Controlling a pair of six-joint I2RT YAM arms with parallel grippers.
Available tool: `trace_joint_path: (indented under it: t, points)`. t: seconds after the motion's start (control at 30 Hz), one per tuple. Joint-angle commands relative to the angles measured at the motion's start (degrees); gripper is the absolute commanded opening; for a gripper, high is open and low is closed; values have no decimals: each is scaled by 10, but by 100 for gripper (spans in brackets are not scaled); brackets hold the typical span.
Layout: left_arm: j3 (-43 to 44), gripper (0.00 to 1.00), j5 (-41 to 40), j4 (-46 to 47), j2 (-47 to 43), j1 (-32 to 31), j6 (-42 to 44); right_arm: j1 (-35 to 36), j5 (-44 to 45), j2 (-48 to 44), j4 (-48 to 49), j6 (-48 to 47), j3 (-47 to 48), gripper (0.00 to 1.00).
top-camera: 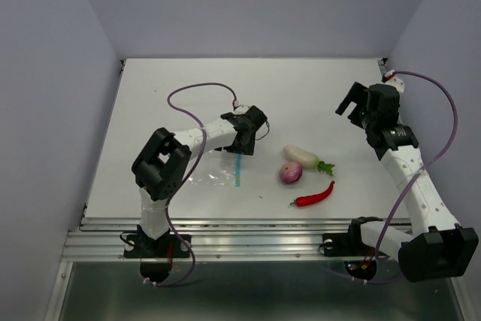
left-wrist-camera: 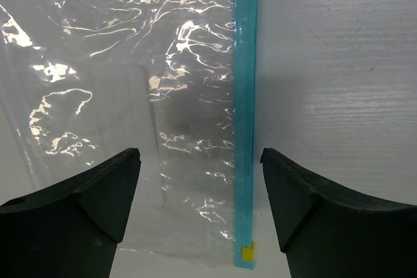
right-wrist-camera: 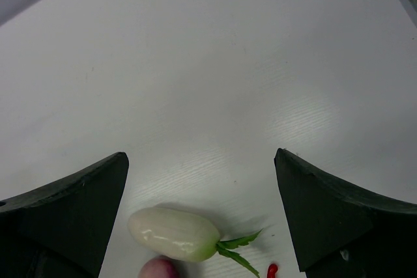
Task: Place the food in the zip-top bag and seal the zipper
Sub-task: Grab a zip-top bag with the left arm
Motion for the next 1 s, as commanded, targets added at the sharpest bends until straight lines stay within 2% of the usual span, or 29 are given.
trace_joint_path:
  t: [0.0,0.27,0.67,0.83,0.97]
  points:
    - [0,86,2,2,2,-5,0,0,10,-7,28,-10,-5,100]
    - [-5,79,-4,1,9,-5,-3,0,10,-7,28,-10,-6,100]
    - [-7,75,-10,3,26,-5,-10,0,10,-12,28,-10,-7,100]
    - [-14,63,-8,8,28,-5,-17,0,13,-14,28,-10,-9,100]
    - [-21,58,-3,14,28,-5,-19,0,12,-13,28,-10,-9,100]
